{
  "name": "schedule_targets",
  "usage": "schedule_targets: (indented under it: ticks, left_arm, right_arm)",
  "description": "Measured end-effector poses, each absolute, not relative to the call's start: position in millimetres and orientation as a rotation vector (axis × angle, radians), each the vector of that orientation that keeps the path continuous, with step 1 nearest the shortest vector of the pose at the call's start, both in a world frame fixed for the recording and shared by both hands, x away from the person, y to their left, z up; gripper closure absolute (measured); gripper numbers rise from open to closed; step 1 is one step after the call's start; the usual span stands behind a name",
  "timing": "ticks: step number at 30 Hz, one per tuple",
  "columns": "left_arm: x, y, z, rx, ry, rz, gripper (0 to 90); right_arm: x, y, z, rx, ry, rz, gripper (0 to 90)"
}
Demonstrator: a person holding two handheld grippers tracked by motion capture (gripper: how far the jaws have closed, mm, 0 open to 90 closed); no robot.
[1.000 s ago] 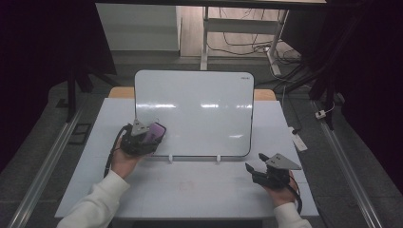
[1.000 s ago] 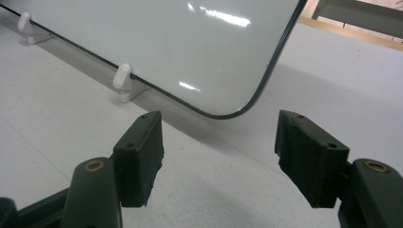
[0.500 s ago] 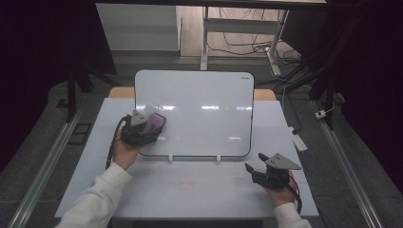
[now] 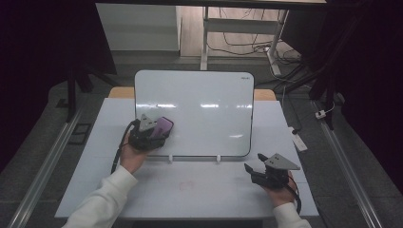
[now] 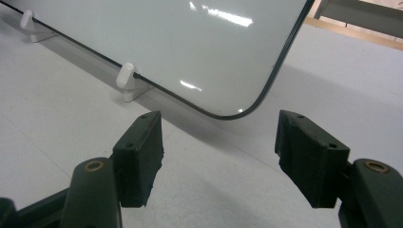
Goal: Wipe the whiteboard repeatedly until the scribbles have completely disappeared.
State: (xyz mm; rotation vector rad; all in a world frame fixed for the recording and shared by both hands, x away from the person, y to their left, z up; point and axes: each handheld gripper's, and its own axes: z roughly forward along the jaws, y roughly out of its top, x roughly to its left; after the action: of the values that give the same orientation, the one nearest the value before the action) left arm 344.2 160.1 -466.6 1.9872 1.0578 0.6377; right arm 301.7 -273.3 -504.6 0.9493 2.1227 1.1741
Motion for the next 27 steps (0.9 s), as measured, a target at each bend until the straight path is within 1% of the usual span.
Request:
schedule_targets:
  ticks: [7, 13, 18, 21, 27]
  left_arm:
    - [327.9, 179.4, -484.5, 1.974, 1.088, 0.620, 41.5]
    - [326.7, 191.8, -485.3, 1.938, 1.123, 0.621, 41.5]
    - [335.2, 195.6, -474.7, 1.913, 1.134, 0.646, 41.4]
    - [344.4, 198.4, -464.9, 1.882, 1.144, 0.637, 41.4]
    - [359.4, 195.7, -448.1, 1.852, 1.150, 0.656, 41.4]
  right_arm:
    - [301.4, -272.9, -504.4, 0.946, 2.126, 1.174, 32.3]
    - [301.3, -271.4, -504.5, 0.938, 2.129, 1.168, 32.2]
    - [301.5, -273.7, -503.5, 0.946, 2.119, 1.172, 32.1]
    - [301.6, -274.6, -503.2, 0.949, 2.116, 1.175, 32.2]
    - [301.3, -273.3, -503.2, 0.943, 2.122, 1.172, 32.1]
